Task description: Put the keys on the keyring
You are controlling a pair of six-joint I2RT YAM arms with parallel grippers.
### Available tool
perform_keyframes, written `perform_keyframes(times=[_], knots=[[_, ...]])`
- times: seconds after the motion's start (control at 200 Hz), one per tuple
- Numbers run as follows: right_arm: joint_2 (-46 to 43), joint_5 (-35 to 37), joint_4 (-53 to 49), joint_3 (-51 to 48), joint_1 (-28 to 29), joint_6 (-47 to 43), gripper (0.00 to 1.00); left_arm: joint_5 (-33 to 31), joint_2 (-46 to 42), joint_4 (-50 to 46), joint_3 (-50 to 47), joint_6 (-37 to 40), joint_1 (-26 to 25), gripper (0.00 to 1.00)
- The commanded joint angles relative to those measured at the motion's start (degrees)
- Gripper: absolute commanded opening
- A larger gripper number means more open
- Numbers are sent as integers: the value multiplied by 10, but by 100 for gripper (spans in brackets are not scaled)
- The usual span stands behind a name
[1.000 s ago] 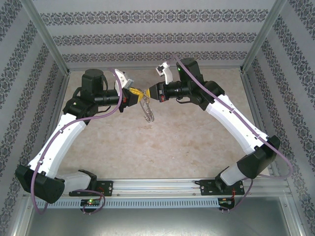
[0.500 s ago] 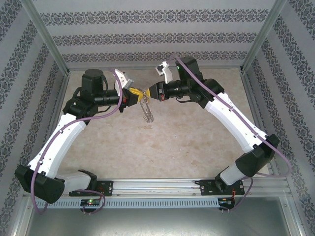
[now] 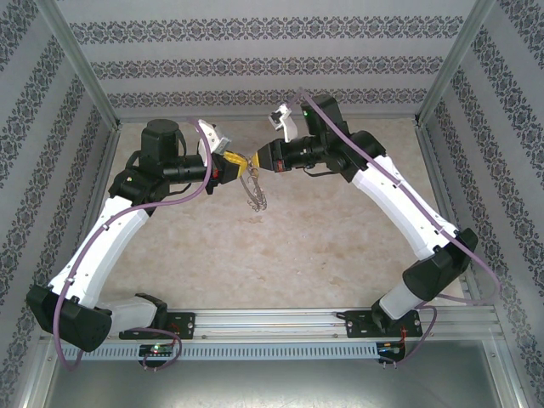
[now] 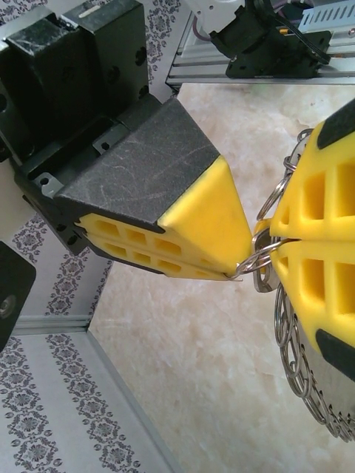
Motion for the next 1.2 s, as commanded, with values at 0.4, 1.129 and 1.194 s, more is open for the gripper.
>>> perform_keyframes(times=[0.4, 1.129, 1.194], knots=[[37, 30, -85, 33, -11, 45, 0, 32, -21, 31, 1, 31, -7, 0], [50, -51, -99, 64, 0, 43, 0, 0, -22, 48, -19, 50, -7, 0], [51, -51, -101, 61, 1, 45, 0, 0, -22, 50, -19, 49, -7, 0]])
